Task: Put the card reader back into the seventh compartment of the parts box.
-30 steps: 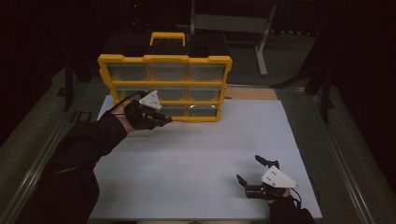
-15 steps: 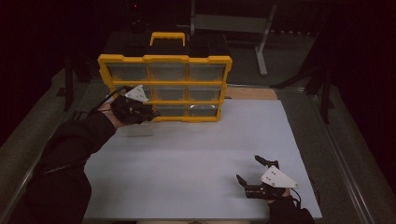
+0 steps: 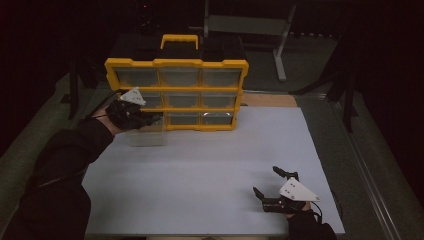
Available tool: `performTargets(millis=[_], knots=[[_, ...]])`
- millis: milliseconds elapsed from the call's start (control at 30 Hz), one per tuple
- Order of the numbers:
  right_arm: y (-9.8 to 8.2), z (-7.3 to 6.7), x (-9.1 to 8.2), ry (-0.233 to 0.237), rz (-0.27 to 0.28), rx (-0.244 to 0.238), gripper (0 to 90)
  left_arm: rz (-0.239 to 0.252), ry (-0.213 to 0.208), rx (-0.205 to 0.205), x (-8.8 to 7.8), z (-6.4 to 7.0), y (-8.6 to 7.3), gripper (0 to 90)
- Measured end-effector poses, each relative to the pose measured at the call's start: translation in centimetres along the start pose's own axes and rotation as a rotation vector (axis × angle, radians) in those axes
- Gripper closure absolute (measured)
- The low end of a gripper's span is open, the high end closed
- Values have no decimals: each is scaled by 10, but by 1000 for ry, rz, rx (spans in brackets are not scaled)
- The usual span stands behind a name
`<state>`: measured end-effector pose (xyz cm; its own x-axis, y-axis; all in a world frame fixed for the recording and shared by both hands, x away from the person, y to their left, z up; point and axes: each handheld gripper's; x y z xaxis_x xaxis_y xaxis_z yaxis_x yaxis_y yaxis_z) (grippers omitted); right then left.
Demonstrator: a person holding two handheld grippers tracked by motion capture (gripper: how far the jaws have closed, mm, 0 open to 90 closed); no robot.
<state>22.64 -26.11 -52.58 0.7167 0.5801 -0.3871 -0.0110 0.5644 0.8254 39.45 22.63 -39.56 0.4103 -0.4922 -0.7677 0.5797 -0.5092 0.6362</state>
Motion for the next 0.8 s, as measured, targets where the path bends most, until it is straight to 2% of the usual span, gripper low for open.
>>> performTargets(millis=[433,800], knots=[[0,0,0,1,1,-4,80,25,25,-51,-2,-15,-13,732],[0,0,0,0,-2,-2,80,34,12,-103,15,-26,-26,731]])
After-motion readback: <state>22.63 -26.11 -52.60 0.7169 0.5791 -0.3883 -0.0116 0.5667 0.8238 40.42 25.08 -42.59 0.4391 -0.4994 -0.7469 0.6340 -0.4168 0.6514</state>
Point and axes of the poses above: each handheld gripper's, and its own axes: x roughly forward along the jaws, y roughly out of its top, z roughly to its right, and after that the axes turned 14 degrees about -x, right-handed
